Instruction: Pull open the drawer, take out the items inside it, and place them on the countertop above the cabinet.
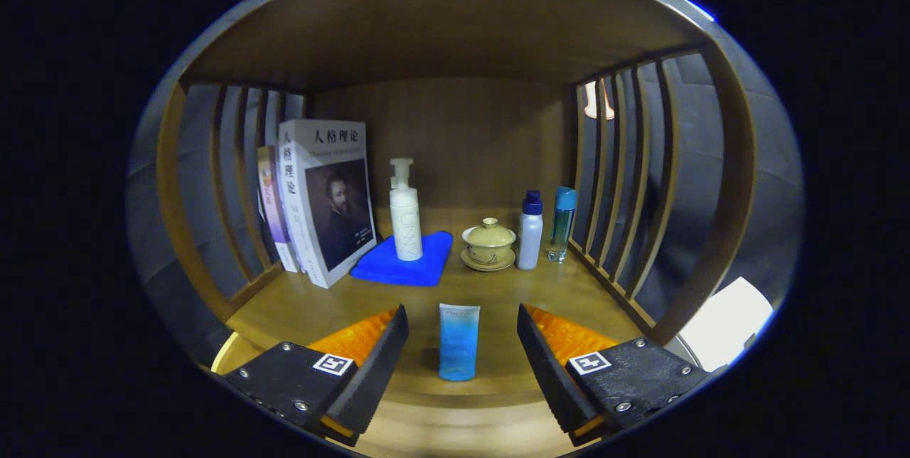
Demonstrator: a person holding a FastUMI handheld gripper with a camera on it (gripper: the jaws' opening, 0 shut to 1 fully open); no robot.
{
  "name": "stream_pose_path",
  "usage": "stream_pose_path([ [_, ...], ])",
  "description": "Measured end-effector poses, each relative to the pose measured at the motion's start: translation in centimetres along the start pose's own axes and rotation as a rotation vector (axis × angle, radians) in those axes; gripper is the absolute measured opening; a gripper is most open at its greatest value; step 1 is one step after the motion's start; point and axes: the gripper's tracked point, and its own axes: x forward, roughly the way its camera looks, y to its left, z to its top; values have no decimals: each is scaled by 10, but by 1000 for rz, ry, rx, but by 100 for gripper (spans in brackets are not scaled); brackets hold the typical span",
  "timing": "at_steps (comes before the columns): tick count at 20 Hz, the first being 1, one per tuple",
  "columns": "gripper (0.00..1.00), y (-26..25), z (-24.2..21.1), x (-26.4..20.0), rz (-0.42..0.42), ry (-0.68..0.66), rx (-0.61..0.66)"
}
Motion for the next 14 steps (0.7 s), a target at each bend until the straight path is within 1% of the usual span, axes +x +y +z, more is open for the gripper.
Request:
stream_pose_path([
  [5, 95, 7, -6, -55, -13, -74, 18],
  [9, 95, 14, -5, -94, -21, -136, -22],
  [12, 94, 26, -5, -120, 0, -196, -28],
  [14, 94, 28, -15, -136, 3, -208, -26],
])
